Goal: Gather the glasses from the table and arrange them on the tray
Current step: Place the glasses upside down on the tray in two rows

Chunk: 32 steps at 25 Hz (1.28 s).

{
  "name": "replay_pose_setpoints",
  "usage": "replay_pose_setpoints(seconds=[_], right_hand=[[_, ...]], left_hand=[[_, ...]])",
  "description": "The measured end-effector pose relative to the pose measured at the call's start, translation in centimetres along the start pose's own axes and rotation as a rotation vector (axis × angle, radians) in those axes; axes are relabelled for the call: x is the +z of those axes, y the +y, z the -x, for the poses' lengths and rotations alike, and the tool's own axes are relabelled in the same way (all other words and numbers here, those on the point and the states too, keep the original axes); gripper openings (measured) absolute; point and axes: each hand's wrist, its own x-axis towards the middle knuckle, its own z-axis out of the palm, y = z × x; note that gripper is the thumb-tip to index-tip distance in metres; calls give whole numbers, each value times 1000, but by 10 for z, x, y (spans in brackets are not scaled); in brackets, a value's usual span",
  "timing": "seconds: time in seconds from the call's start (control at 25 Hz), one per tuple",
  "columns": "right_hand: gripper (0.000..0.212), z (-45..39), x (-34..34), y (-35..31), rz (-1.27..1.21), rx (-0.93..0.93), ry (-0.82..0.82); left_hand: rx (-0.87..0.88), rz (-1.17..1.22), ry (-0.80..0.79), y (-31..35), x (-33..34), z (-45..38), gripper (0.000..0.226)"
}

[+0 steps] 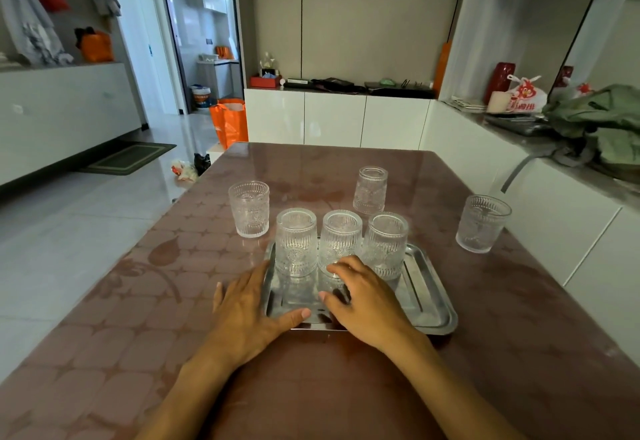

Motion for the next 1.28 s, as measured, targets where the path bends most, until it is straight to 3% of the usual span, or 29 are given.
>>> replay_pose_setpoints(seconds=[0.16,0.28,0.4,0.44,0.52,0.64,0.8,0.92,1.0,1.12,1.2,1.28], right_hand=[[51,3,-2,0,-38,-26,36],[34,6,-29,18,-172,-9,407],[45,-3,-75,64,-133,198,713],[57,-7,-89,82,-21,274,717],[73,-14,-113,121,300,472,561],[59,-15,-129,159,446,698,257],[14,-3,-134,179,359,544,318],[7,15,-131,169,273,457,459],[3,33,-123,147,172,397,649],[18,59,-112,85,-243,285,826],[20,65,-102,38,-636,238,787],[13,63,-81,-6,-1069,272,620]], left_hand=[[-13,-2,-7,2,-2,0,124],[5,-17,-4,4,-4,0,126],[5,-28,4,6,-4,-1,124],[-5,-32,1,7,-5,-1,124],[-9,-38,-2,12,-7,0,119],[37,-47,30,17,-9,3,102],[39,-49,43,18,-12,5,88],[32,-11,56,19,-14,8,79],[67,-13,146,19,-17,10,70],[92,112,370,23,-25,16,51],[134,289,429,30,-30,23,44],[202,482,380,37,-30,29,49]])
